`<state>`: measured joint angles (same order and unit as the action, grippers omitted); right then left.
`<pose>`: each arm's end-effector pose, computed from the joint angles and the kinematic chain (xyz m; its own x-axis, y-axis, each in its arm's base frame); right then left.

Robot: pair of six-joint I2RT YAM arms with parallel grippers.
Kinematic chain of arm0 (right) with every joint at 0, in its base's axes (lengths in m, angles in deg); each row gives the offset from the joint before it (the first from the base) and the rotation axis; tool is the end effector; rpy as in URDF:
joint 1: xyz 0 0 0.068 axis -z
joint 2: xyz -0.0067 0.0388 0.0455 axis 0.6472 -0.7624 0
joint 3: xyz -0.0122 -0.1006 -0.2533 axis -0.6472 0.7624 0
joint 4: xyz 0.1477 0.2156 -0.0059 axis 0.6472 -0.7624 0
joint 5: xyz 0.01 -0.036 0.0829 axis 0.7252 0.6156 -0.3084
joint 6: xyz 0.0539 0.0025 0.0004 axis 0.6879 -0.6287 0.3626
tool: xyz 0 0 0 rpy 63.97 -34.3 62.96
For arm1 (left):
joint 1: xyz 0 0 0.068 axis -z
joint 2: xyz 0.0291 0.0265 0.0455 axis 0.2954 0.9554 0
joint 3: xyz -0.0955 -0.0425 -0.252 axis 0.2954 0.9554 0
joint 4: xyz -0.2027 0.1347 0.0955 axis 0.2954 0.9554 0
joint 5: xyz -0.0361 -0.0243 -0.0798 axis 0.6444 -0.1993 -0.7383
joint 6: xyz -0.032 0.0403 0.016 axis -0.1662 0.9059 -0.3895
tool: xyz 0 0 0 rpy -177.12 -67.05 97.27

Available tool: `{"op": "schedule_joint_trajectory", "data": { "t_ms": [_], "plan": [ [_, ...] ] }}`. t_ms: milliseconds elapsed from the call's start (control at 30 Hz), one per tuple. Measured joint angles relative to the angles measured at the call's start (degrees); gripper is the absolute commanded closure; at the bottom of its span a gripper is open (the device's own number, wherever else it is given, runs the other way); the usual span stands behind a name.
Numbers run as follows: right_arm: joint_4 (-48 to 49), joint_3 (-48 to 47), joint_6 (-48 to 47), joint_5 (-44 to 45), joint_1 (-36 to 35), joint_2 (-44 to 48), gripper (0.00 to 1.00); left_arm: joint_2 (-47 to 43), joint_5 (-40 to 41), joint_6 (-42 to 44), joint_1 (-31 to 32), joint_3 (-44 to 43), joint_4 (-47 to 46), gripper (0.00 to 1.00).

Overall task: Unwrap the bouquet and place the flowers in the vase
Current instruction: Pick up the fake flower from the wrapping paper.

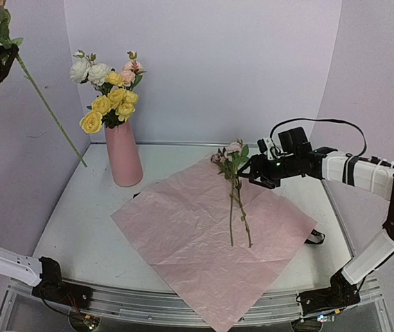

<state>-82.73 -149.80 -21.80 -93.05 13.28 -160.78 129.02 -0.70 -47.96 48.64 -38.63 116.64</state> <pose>0.3065 0.1737 0.2841 -0.7069 0.2167 -0.6734 -0.4424 0.6073 0.6599 0.0518 -0.0450 0.5913 0.0693 -0.4041 -0.9121 0.2319 0.8958 -0.3793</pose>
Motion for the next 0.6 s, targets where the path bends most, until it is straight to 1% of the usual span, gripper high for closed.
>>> {"op": "schedule_joint_trajectory", "data": {
  "t_ms": [200,267,367,467,533,600],
  "plan": [
    [0.39,-1.07,0.44,-0.94,0.0,-1.61,0.37,0.26,9.16,7.0,0.0,6.18,0.16,1.0],
    [0.46,-1.69,0.62,-1.31,0.0,-2.28,0.37,0.33,11.48,10.46,0.0,9.81,-2.03,1.0],
    [0.77,-2.9,0.99,-2.15,0.0,-3.74,0.38,-1.71,13.46,16.92,0.0,18.98,-10.65,1.0],
    [0.98,-4.24,1.21,-2.94,0.0,-5.48,0.38,-4.39,14.16,24.69,0.02,29.71,-22.71,1.0],
    [1.12,-5.05,1.26,-3.42,0.0,-6.47,0.38,-5.14,14.31,28.96,0.02,33.54,-29.06,1.0],
    [1.18,-5.69,1.26,-3.81,0.0,-7.03,0.38,-4.98,14.36,32.45,0.02,35.05,-34.33,1.0]
  ]
}}
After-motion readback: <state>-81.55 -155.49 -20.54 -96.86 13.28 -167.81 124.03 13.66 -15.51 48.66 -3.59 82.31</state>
